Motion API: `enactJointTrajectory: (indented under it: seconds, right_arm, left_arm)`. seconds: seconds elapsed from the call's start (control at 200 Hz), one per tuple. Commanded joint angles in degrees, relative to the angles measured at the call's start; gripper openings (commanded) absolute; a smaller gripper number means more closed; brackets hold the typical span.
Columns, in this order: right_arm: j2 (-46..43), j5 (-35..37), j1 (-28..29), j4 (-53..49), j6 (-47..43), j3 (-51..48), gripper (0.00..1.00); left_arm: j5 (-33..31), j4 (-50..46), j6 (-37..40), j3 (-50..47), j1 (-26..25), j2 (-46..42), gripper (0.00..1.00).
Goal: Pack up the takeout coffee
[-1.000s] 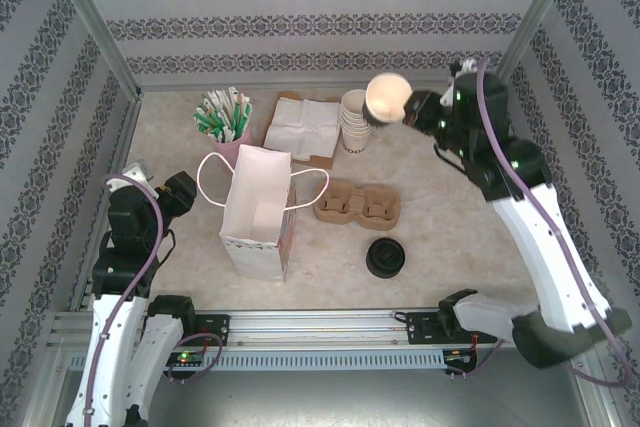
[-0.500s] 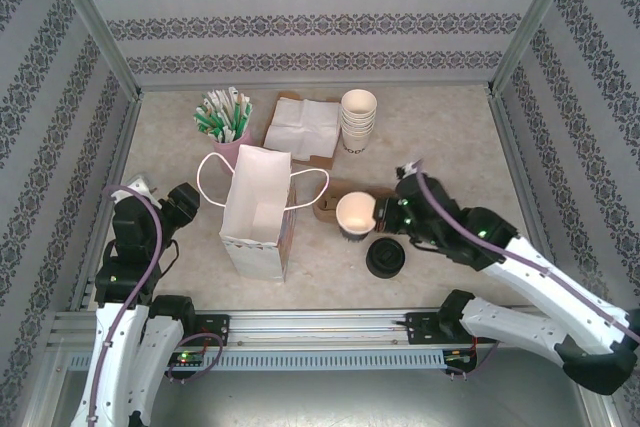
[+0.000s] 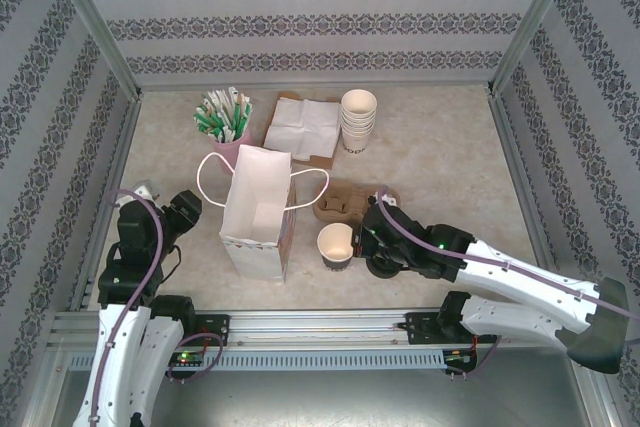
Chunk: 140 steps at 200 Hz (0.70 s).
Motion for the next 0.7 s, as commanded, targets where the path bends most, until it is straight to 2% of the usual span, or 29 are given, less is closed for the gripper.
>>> enactJointTrajectory:
  seconds: [0.0, 0.335, 0.694]
  right_arm:
    - [0.73, 1.62, 0.62, 2.57, 1.85, -0.95, 0.00]
    - [3.24, 1.55, 0.71, 3.18, 3.04, -2.83, 0.00]
    - [4.59, 2.51, 0.71, -0.29, 2.68, -1.14, 0.23]
  left_arm:
    - [0.31, -0.67, -0.91, -0.54, 0.13, -0.31, 0.59]
    - [0.26, 0.28, -0.81, -1.64, 0.16, 0.15, 0.59]
    - [-0.27, 0.10, -0.42, -1.86, 0.14, 0.39, 0.60]
